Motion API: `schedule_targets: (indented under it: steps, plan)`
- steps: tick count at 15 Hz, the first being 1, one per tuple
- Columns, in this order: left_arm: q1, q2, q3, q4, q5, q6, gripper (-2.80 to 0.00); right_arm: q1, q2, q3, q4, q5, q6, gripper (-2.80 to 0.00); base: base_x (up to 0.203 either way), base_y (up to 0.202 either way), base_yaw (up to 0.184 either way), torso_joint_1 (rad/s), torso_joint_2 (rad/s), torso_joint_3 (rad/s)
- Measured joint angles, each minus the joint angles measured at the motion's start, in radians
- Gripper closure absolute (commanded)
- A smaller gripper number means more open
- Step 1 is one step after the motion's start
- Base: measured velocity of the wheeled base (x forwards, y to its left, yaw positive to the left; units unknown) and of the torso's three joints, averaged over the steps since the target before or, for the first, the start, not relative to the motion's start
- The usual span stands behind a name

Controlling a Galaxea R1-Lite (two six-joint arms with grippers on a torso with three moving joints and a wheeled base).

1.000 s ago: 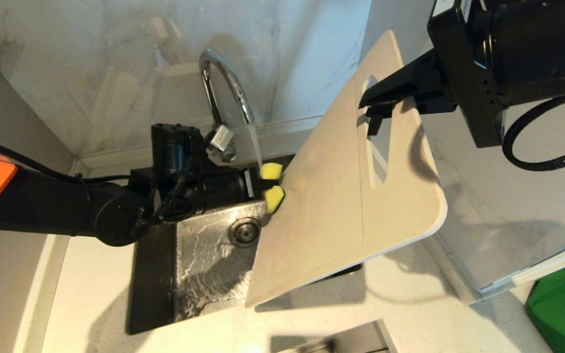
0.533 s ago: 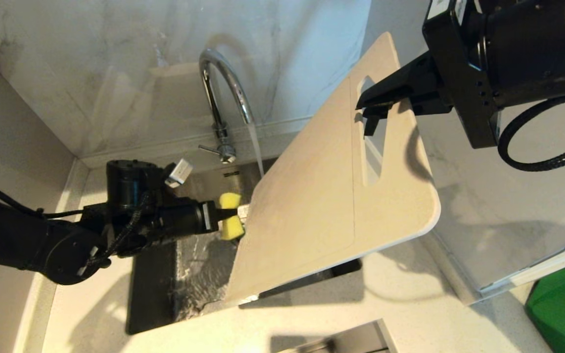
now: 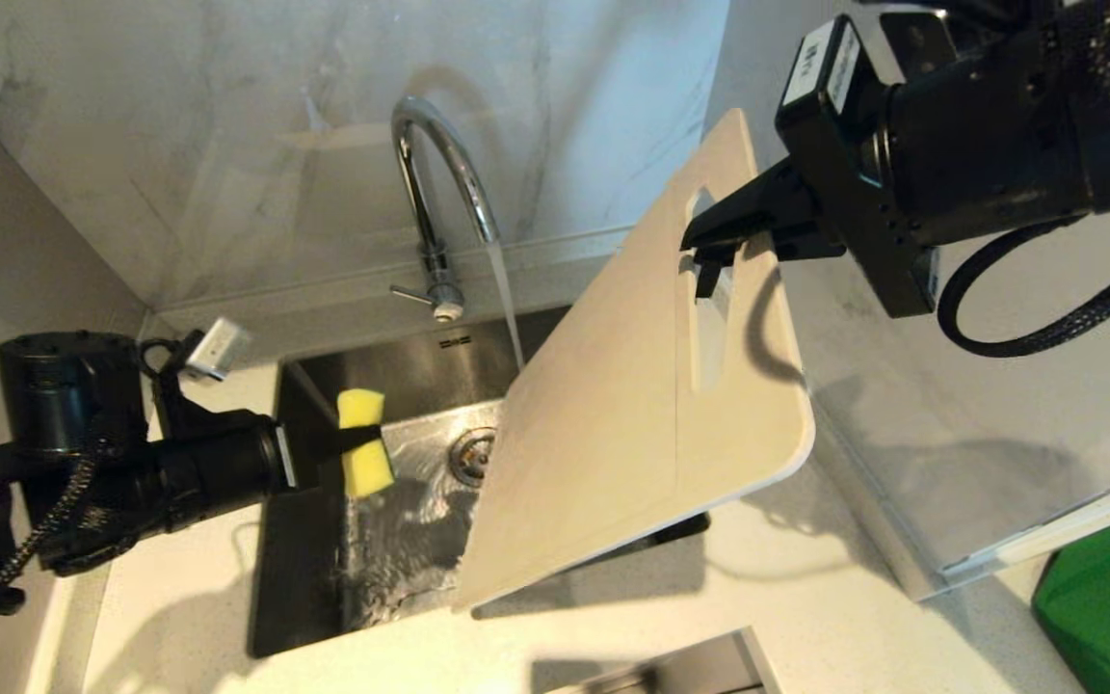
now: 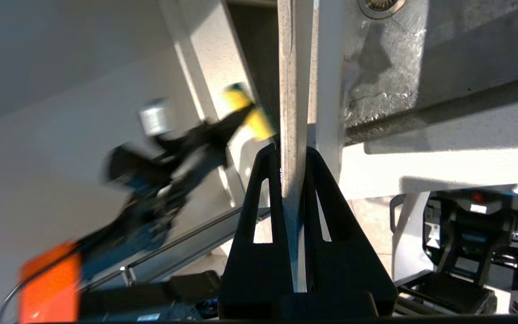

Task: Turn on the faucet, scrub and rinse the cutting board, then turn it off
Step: Scrub the cutting board underwater

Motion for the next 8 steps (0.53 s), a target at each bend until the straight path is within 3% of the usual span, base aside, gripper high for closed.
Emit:
schedule_targets:
  steps: [4, 8]
  plan:
    - [0.001, -0.193, -0.114, 0.297, -0.002, 0.007, 0.0, -0.007, 0.075, 0.004, -0.124, -0.004, 0.002, 0.0, 0.0, 0.0, 0.0, 0.0, 0.0, 0.0]
    - [0.001, -0.257, -0.136, 0.323, 0.0, 0.01, 0.0, -0.019, 0.176, 0.004, -0.261, -0.003, 0.004, 0.0, 0.0, 0.0, 0.0, 0.0, 0.0, 0.0]
